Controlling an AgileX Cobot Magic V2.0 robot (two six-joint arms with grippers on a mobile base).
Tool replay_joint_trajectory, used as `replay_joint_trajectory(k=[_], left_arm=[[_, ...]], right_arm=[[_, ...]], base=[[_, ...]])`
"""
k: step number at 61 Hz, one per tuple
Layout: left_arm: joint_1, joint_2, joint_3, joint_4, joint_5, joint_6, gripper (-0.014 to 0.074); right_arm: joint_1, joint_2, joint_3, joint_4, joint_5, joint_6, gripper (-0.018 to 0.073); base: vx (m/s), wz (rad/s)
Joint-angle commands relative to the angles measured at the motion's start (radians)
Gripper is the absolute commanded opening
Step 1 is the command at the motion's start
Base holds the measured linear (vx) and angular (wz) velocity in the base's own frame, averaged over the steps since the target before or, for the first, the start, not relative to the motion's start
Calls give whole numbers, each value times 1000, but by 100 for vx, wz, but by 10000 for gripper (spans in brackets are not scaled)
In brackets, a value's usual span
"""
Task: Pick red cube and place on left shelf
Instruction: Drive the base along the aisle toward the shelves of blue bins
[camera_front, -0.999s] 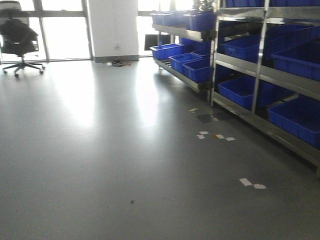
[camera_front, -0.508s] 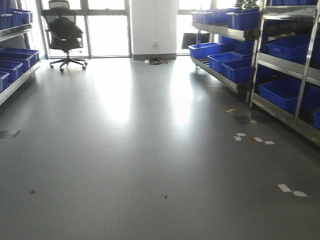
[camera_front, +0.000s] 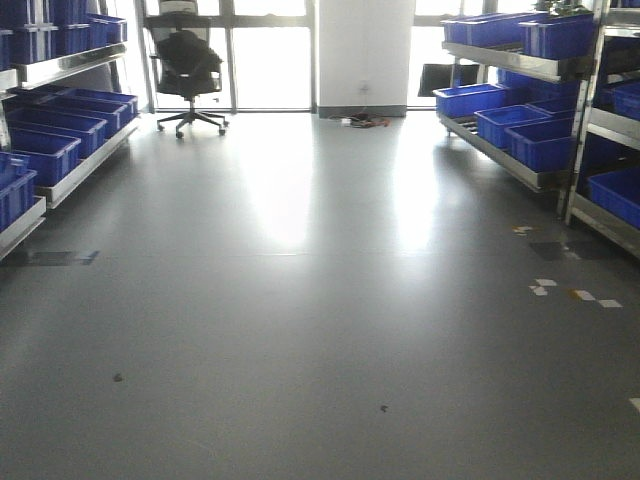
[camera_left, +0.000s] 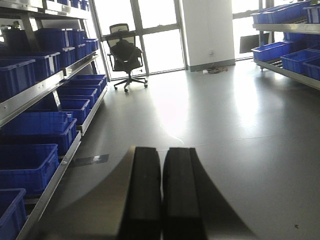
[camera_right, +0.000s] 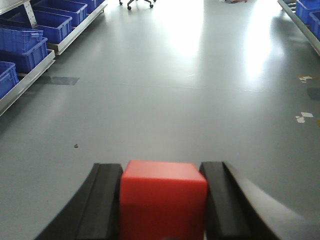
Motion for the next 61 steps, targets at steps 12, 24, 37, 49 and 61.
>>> replay_joint_trajectory(k=[12,24,37,49,61], left_arm=[[-5,7,22,-5,-91,1,106],[-5,7,22,-5,-91,1,106],[-5,7,22,-5,-91,1,106],[-5,7,22,-5,-91,1,106],[-5,7,22,-5,-91,1,106]], right_arm=[[-5,-3,-30,-14,-88,-5,59],[-5,-3,-30,-14,-88,-5,59],[-5,-3,-30,-14,-88,-5,59],[-5,-3,-30,-14,-88,-5,59],[-5,-3,-30,-14,-88,-5,59]], base=[[25,28],[34,19],[43,8],[49,11],[53,13]])
